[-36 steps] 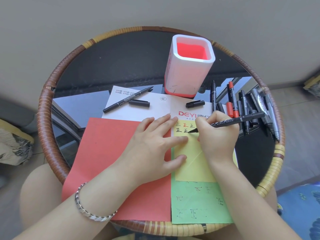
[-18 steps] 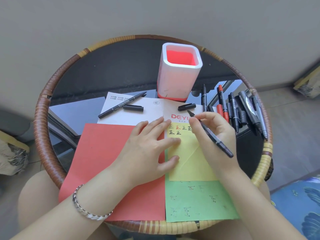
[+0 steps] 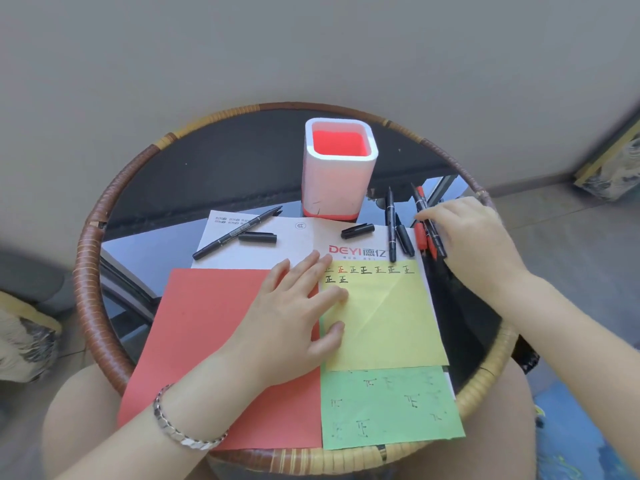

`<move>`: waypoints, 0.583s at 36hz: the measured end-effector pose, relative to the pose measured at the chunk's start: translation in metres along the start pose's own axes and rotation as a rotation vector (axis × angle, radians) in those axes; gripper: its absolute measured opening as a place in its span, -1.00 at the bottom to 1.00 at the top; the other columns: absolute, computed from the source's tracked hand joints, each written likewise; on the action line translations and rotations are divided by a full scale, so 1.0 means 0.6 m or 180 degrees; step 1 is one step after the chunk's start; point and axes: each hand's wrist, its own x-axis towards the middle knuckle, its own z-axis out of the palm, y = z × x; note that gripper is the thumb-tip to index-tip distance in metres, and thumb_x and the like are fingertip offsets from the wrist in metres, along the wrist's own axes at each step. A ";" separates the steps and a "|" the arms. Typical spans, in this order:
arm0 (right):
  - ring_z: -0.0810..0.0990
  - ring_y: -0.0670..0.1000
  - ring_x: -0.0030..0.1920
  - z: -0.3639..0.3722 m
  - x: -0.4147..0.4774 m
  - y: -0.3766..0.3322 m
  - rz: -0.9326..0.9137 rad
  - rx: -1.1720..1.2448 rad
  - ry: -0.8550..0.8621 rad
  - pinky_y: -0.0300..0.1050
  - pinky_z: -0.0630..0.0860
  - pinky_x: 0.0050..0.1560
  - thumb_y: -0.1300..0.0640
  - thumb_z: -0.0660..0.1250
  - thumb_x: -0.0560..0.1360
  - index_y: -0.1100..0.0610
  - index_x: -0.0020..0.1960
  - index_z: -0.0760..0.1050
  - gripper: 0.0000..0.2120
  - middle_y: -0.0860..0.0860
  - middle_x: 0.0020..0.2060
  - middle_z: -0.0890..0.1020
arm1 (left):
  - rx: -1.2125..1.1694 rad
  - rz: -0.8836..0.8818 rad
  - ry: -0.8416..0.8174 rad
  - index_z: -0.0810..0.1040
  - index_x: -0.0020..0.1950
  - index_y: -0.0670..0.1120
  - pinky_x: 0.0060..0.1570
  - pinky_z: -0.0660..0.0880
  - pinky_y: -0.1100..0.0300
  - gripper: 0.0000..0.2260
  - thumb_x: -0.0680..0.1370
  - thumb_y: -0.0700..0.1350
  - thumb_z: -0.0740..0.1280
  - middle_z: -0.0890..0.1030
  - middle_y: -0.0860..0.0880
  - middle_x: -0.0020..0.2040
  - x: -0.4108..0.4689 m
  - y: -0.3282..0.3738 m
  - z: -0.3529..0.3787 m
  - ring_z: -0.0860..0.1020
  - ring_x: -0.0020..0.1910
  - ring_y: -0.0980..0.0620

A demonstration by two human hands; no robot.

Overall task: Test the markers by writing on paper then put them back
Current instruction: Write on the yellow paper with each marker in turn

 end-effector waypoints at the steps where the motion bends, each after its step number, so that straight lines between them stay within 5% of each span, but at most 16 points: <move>1: 0.54 0.23 0.06 0.007 0.005 0.001 -0.0034 -0.0045 -0.0034 0.12 0.44 0.04 0.51 0.28 0.35 0.19 0.09 0.57 -0.60 0.15 -0.04 0.65 | -0.0002 -0.0005 0.0004 0.54 0.06 0.04 0.33 0.02 0.07 -0.70 0.42 0.09 0.15 0.42 -0.13 0.36 0.000 0.000 0.000 0.32 0.39 -0.08; 9: 0.55 0.24 -0.06 0.026 0.009 -0.009 -0.0058 0.0196 0.0085 0.06 0.39 -0.05 0.47 0.28 0.37 0.18 0.07 0.61 -0.65 0.16 -0.14 0.65 | -0.0044 -0.0018 0.0007 0.52 0.07 0.07 0.34 0.04 0.05 -0.70 0.42 0.10 0.16 0.42 -0.12 0.36 0.000 -0.002 0.002 0.31 0.39 -0.06; 14: 0.51 0.19 0.04 0.006 0.012 0.001 0.0479 0.0572 0.0175 0.13 0.44 0.07 0.33 0.23 0.48 0.18 0.10 0.59 -0.74 0.15 -0.05 0.64 | -0.0042 -0.0008 0.0026 0.52 0.07 0.08 0.33 0.05 0.04 -0.71 0.43 0.10 0.16 0.41 -0.12 0.37 0.000 -0.002 0.003 0.32 0.39 -0.06; 21: 0.52 0.07 0.07 0.000 0.043 0.012 0.0946 0.0586 -0.0358 -0.08 0.45 -0.06 0.15 0.22 0.52 0.12 0.22 0.48 -0.72 0.07 -0.01 0.63 | -0.0010 -0.0003 0.0039 0.52 0.08 0.07 0.33 0.06 0.04 -0.70 0.42 0.10 0.16 0.44 -0.12 0.35 -0.001 -0.001 0.001 0.34 0.38 -0.08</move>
